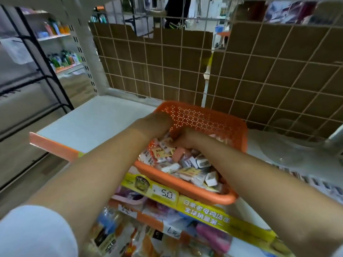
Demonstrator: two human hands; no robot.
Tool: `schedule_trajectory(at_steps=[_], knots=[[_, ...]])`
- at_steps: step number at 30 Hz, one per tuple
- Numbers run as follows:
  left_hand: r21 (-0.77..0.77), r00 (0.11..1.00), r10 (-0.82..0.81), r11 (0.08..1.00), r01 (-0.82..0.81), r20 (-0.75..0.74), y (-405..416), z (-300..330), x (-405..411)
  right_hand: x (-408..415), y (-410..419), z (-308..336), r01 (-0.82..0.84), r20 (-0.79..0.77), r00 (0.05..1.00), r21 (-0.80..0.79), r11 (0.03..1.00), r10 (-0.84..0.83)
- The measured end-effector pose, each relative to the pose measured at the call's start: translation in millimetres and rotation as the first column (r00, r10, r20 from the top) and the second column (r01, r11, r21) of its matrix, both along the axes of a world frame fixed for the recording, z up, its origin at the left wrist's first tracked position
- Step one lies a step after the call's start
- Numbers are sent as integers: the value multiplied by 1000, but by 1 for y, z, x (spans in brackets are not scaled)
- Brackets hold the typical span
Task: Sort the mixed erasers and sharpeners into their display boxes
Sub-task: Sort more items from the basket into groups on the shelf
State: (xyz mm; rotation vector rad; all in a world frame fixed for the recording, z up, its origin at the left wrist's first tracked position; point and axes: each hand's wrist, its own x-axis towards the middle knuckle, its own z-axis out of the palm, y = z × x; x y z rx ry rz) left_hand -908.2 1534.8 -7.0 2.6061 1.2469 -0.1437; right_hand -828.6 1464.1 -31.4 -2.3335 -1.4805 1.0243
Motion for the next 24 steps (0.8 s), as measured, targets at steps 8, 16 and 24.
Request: schedule_trajectory(at_steps=[8,16,24], knots=[[-5,984,-156,988,157,86,9,2,-9,12,-1,-4,113,-142,985,142,983,-93],[-114,839,-28,988,107,544,11,20,-46,20,-25,30,104,-265,964,345,933,-10],[-534,544,384,833,144,746,-22,19,-70,32,-83,38,255,-499,863,565,785,79]])
